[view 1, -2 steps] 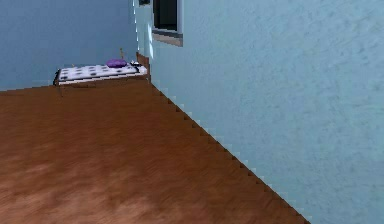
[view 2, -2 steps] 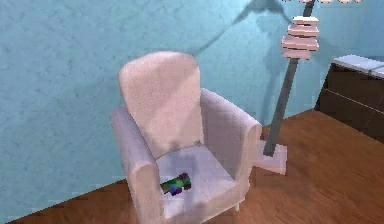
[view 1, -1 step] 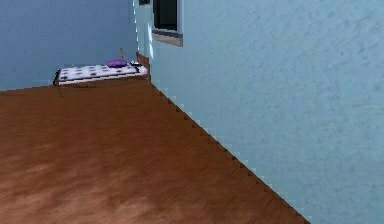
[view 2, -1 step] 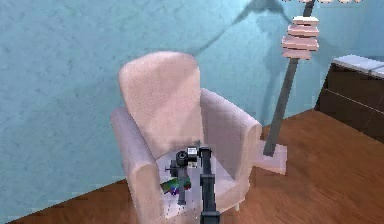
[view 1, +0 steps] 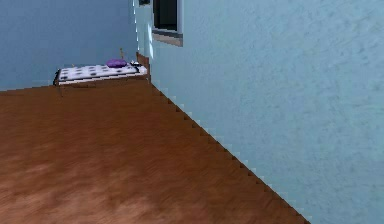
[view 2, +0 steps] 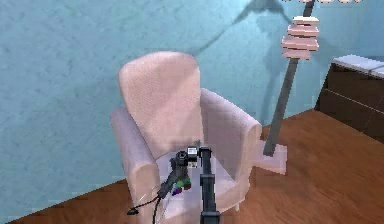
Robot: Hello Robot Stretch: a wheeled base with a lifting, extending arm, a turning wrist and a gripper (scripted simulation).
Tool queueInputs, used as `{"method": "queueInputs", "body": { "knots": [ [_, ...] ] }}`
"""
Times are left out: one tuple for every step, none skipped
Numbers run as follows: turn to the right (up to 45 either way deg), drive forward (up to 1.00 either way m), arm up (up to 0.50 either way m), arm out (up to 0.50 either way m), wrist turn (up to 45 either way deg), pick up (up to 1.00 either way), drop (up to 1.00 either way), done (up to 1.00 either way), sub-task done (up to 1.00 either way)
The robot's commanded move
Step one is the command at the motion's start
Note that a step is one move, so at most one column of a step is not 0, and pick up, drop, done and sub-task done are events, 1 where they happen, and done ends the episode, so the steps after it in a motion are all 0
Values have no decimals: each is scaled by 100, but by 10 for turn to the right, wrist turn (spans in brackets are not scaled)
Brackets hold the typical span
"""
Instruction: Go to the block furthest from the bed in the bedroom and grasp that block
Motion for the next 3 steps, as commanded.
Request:
{"method": "queueInputs", "body": {
  "knots": [
    [0, 0, 0, 0, 450, 0, 0, 0, 0],
    [0, 0, 0, 0, 450, 0, 0, 0, 0],
    [0, 0, 0, 0, 450, 0, 0, 0, 0]
  ]
}}
